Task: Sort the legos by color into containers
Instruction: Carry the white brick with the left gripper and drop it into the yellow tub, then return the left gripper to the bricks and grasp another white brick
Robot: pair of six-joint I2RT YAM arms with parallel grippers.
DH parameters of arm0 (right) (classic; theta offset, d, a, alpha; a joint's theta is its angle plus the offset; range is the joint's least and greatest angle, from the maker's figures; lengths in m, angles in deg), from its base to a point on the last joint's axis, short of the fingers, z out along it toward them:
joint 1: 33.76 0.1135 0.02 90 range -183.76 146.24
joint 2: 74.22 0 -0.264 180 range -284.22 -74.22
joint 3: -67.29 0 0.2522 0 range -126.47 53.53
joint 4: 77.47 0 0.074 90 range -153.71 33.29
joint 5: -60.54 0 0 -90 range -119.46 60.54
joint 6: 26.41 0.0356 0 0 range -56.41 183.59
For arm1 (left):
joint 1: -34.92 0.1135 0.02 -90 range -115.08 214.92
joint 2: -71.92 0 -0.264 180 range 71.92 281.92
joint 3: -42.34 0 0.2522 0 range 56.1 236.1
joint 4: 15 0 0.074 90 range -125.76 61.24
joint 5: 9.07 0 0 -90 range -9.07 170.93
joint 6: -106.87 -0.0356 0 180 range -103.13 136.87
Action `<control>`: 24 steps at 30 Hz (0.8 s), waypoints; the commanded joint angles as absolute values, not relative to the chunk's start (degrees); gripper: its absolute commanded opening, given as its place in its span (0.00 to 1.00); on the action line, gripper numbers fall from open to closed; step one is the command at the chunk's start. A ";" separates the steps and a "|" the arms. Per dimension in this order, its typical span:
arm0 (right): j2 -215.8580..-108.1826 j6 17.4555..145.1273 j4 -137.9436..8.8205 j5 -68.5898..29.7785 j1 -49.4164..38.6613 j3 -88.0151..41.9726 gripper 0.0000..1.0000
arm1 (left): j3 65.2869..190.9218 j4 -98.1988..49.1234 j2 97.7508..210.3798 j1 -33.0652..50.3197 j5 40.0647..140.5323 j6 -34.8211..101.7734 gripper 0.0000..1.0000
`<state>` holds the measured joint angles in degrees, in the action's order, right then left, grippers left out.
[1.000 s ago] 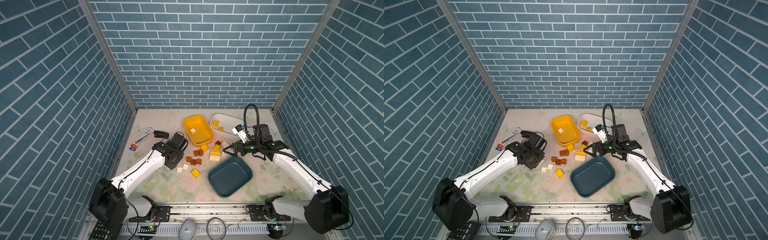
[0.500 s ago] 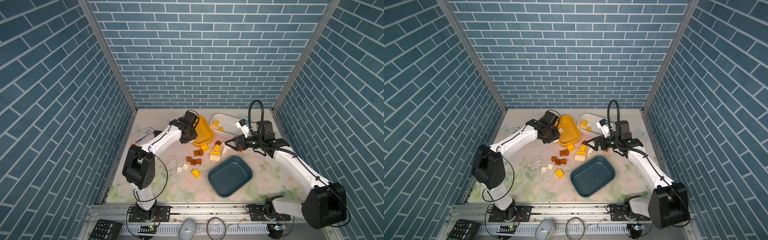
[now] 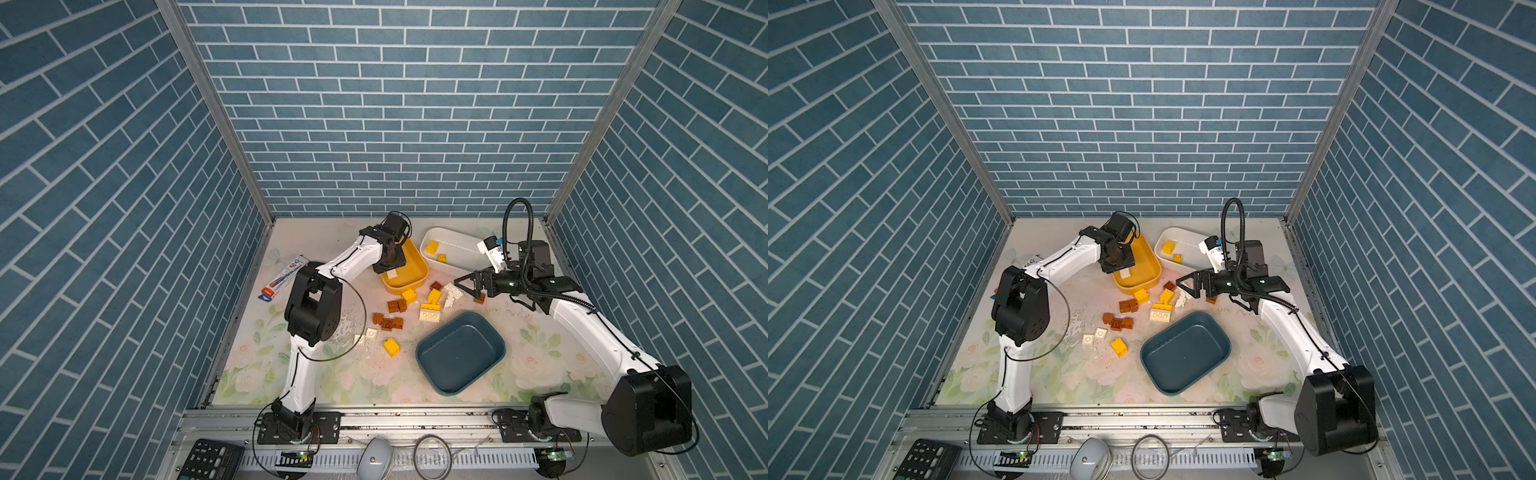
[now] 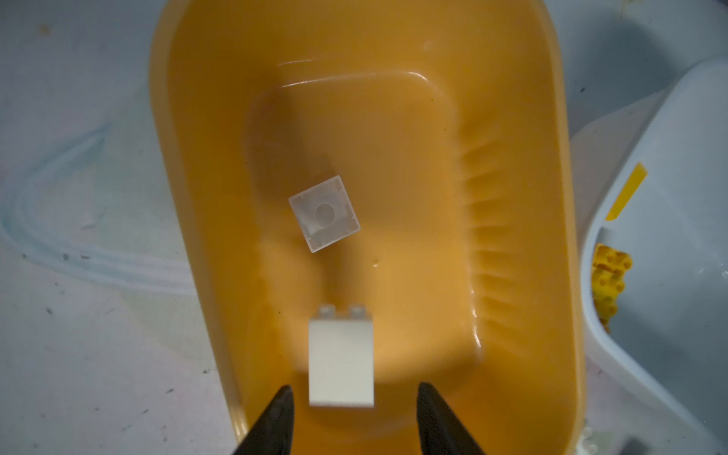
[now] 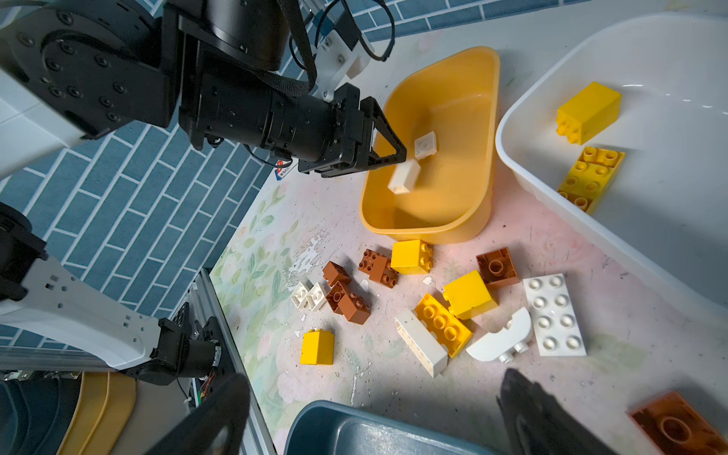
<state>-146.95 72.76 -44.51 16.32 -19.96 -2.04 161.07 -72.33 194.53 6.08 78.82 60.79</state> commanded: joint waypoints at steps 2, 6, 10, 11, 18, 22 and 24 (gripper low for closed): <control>-144.98 71.08 -41.98 15.98 -20.36 -2.07 0.99 | 162.60 -76.21 192.47 6.30 78.22 59.40 0.70; -144.88 70.80 -41.52 17.15 -20.46 -1.85 0.99 | 154.82 -76.39 184.77 5.83 79.43 58.84 0.76; -145.42 70.80 -41.81 19.15 -20.49 -1.92 0.99 | 144.83 -78.94 176.38 5.29 80.21 55.14 0.79; -145.56 71.02 -41.93 19.54 -20.46 -1.93 0.99 | 142.62 -80.02 174.58 5.30 80.58 53.96 0.78; -145.43 71.68 -42.34 21.21 -20.40 -1.31 0.99 | 126.38 -83.36 162.86 5.29 82.51 54.79 0.76; -144.81 72.12 -42.71 21.34 -20.40 -0.30 0.99 | 118.24 -82.91 158.00 4.53 83.83 55.28 0.75; -144.54 72.12 -42.66 21.26 -20.33 0.01 0.99 | 115.10 -82.31 156.52 3.66 84.24 55.84 0.75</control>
